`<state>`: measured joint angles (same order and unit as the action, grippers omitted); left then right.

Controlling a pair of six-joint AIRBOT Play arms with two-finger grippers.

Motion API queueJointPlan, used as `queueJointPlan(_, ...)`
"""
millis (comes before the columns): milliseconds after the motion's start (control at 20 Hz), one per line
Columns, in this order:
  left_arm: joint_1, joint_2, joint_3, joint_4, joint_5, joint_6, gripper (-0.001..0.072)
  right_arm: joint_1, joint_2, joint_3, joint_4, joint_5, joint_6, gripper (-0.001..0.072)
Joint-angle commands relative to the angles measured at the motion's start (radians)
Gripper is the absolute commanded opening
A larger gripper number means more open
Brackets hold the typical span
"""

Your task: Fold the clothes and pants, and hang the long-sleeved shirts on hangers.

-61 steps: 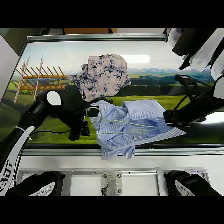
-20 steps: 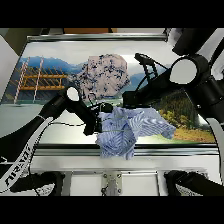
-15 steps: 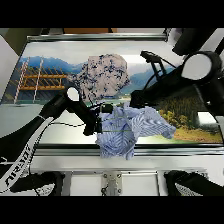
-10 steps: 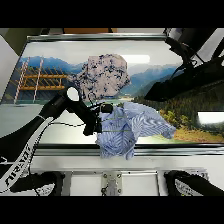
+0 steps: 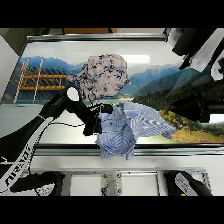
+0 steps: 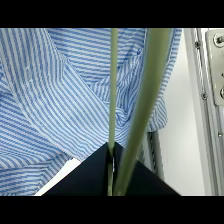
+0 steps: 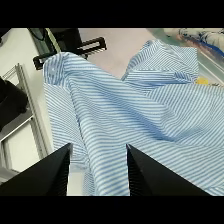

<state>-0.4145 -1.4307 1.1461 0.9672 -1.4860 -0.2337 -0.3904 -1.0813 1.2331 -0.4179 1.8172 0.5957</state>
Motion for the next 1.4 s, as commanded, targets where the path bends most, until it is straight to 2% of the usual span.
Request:
queueJointPlan(0,0.001,0.0,0.0,0.0,-0.005,0.001,0.0011,-0.171,0.109,-0.264,0.06,0.023,-0.254,0.038)
queueJointPlan(50,0.001,0.0,0.0,0.0,-0.006,0.001,0.0011,-0.228,0.152,-0.441,0.006,0.014,-0.413,0.0387)
queueJointPlan(200,0.001,0.0,0.0,0.0,-0.006,0.001,0.0011,-0.23,0.151,-0.549,-0.028,0.012,-0.496,0.0387)
queueJointPlan(250,0.001,0.0,0.0,0.0,-0.005,0.001,0.0011,-0.167,0.144,-0.584,-0.034,-0.041,-0.52,0.0387)
queueJointPlan(300,0.001,0.0,0.0,0.0,-0.006,0.001,0.0011,0.099,0.129,-0.607,-0.005,-0.276,-0.466,0.0386)
queueJointPlan(500,0.001,0.0,0.0,0.0,-0.006,0.001,0.0011,0.099,0.129,-0.607,0.0,-0.273,-0.465,0.0384)
queueJointPlan(600,0.001,0.0,0.0,0.0,-0.006,0.001,0.0011,0.099,0.129,-0.607,0.09,-0.273,-0.467,0.0383)
queueJointPlan(750,0.001,0.0,0.0,0.001,-0.006,0.001,0.0011,0.099,0.129,-0.607,0.079,-0.273,-0.468,0.0367)
queueJointPlan(850,0.001,0.0,0.0,0.001,-0.006,0.001,0.0011,0.099,0.129,-0.607,0.079,-0.273,-0.469,0.0014)
queueJointPlan(1150,0.004,0.0,0.001,0.009,-0.006,0.0,0.0011,0.099,0.129,-0.607,0.08,-0.273,-0.469,0.0014)
queueJointPlan(1350,0.083,0.0,0.0,0.008,-0.034,0.001,0.0011,0.099,0.131,-0.607,0.083,-0.272,-0.469,0.0009)
